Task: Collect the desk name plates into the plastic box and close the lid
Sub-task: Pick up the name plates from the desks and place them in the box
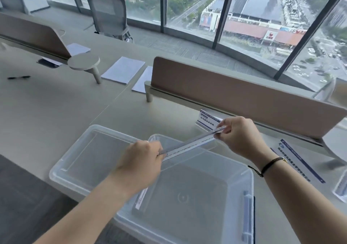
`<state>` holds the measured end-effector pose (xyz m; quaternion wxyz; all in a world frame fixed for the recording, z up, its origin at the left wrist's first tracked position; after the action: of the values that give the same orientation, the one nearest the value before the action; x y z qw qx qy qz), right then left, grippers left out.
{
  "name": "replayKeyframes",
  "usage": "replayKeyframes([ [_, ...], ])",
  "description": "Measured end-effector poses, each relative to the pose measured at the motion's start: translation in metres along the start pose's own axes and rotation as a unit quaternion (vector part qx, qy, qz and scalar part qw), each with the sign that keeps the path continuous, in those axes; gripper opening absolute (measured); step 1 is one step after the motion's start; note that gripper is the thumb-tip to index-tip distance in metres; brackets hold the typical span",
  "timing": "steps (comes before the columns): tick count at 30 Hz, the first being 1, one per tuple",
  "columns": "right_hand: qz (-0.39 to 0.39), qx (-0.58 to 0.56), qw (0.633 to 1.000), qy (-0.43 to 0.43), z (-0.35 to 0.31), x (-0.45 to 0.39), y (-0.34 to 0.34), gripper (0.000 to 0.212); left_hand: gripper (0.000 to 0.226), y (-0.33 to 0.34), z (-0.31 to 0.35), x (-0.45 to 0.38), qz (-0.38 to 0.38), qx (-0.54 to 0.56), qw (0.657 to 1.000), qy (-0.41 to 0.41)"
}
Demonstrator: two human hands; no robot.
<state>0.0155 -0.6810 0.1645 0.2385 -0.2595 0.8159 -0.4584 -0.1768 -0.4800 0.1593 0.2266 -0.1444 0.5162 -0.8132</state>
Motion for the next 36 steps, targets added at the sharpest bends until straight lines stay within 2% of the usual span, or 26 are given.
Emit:
replayKeyframes([
  [6,-0.117,0.047,0.991,-0.045,-0.008,0.024,0.039,0.012,0.024,0.05,-0.025,0.059,-0.133,0.03,0.985,-0.101],
  [9,-0.171,0.064,0.982,-0.053,-0.004,0.029,0.07,0.013,0.022,0.073,-0.034,0.073,-0.194,0.002,0.973,-0.128],
  [13,-0.201,0.059,0.976,-0.061,0.003,0.03,0.106,0.013,0.025,0.094,-0.042,0.078,-0.242,-0.057,0.958,-0.144],
  [23,-0.253,0.011,0.965,-0.07,0.019,0.008,0.194,0.02,0.026,0.138,-0.051,0.071,-0.283,-0.194,0.92,-0.189],
  [26,-0.255,-0.005,0.965,-0.064,0.016,-0.002,0.21,0.026,0.033,0.143,-0.057,0.068,-0.284,-0.199,0.913,-0.214],
  [31,-0.261,-0.022,0.963,-0.059,0.012,-0.011,0.23,0.032,0.024,0.14,-0.065,0.062,-0.291,-0.188,0.908,-0.234],
  [36,-0.262,-0.047,0.963,-0.036,0.009,-0.017,0.24,0.038,0.028,0.135,-0.071,0.059,-0.296,-0.181,0.904,-0.25],
])
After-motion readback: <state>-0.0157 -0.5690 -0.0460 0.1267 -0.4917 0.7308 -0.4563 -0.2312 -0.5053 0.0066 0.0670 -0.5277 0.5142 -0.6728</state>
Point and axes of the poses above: each hand's wrist, its own x-axis away from the middle knuckle, its own y-axis out of the palm, z = x × y, the point moved 2 cm from there along -x, towards the middle knuckle, and after that the axes turned 14 degrees about -y, right-handed, at the moved point
